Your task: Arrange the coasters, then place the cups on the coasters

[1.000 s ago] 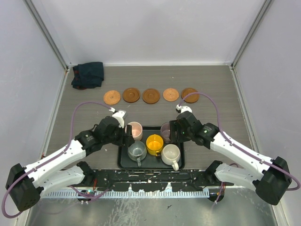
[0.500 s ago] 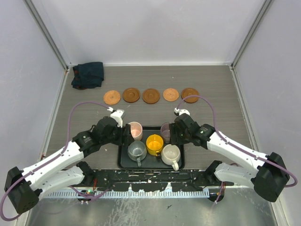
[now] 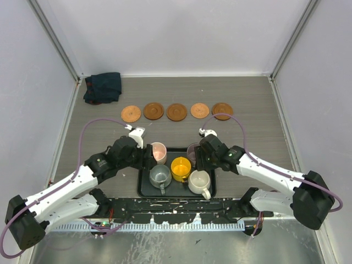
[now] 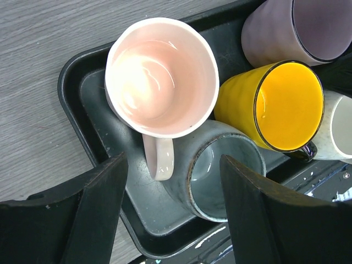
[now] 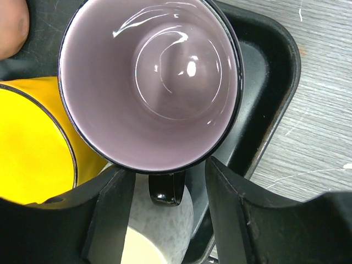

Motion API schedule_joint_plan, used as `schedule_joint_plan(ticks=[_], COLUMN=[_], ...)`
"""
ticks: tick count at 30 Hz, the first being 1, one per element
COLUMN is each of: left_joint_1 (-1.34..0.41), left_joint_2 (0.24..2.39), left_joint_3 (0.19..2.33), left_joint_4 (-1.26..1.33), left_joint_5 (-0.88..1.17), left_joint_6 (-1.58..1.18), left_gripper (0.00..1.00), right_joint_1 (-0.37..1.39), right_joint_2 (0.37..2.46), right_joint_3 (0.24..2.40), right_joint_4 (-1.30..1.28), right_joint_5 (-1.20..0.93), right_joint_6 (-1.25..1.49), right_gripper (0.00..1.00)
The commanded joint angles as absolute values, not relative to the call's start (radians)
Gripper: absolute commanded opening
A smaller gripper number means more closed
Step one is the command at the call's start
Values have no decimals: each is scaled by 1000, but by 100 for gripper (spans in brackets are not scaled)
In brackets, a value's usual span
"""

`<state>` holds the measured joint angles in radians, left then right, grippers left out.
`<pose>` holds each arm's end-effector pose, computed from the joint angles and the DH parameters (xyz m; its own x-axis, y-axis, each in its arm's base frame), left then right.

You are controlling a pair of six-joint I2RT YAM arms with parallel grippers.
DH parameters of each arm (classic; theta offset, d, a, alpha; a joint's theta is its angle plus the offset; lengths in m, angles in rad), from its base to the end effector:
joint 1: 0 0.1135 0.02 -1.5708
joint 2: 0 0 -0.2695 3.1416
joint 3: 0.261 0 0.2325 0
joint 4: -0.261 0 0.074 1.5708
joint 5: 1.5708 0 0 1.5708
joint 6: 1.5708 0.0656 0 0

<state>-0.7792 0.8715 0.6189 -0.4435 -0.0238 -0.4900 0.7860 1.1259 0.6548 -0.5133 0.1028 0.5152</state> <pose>0.1335 -0.1297 0.2322 -0.7270 0.0568 -0.6842 0.3937 0.8510 -0.3477 0.1521 0.1427 0.1923 -0.8392 -0.1467 -0.5237 -0.2875 0.9370 0.1983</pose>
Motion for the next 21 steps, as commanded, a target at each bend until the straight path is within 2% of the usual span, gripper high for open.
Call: schedule_joint_plan(ticks=[1, 10, 21], left_joint_1=[-783, -783, -782], left_joint_2=[874, 892, 893], left_joint_3=[661, 662, 661], left_joint_4=[-388, -387, -387], left_joint_5=[-42, -44, -44], left_joint_6=[-488, -488, -492], left_gripper=[69, 69, 69], right_joint_1=[792, 795, 796], right_joint_2=[1145, 1177, 1218], right_joint_3=[638, 620, 612], right_joint_4=[-453, -424, -428], right_joint_5=[142, 183, 207], right_joint_6=[524, 531, 539], right_gripper=[58, 54, 43])
